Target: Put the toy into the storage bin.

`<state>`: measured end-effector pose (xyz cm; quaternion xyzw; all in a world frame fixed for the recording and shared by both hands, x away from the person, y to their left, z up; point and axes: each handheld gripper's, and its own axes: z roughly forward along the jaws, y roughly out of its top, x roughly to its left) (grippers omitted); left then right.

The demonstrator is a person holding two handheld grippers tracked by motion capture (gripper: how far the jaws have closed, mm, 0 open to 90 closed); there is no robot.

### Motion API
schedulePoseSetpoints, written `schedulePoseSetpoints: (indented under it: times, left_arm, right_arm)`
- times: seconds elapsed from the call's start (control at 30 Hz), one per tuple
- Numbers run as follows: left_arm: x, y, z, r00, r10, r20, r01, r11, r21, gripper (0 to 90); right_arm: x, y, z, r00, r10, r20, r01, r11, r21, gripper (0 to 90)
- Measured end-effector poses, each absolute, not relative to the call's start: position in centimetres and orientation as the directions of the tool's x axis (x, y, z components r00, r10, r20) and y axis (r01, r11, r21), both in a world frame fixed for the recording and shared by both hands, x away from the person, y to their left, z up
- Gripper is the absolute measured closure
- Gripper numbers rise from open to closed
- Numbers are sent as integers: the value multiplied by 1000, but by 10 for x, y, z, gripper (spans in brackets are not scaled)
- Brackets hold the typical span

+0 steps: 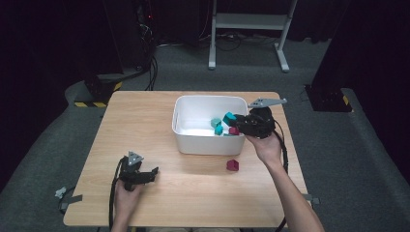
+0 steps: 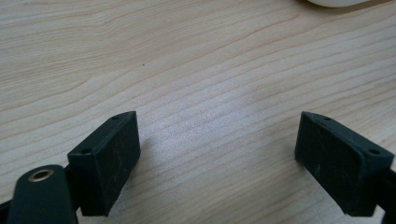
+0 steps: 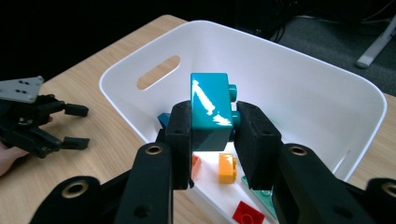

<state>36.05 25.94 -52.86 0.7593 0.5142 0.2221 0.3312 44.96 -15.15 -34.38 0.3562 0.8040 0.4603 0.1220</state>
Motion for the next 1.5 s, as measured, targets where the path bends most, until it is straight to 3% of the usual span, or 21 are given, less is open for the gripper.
schedulePoseSetpoints:
  times: [0.67,1.27,1.5]
  left_arm:
    - [361,259,-529,370,929,-2,634,-251,732,145]
    - [360,259,-529,369,929,-3,635,-249,732,146]
    - [360,259,-529,369,929,-3,635,-249,731,146]
  right_arm:
    - [481,-119,-350,-727,681,87,466,396,791,674]
    - [502,-112,-368,-701,705,113,530,408,743,669]
    - [504,-113,-372,-684,720,113,544,402,736,605]
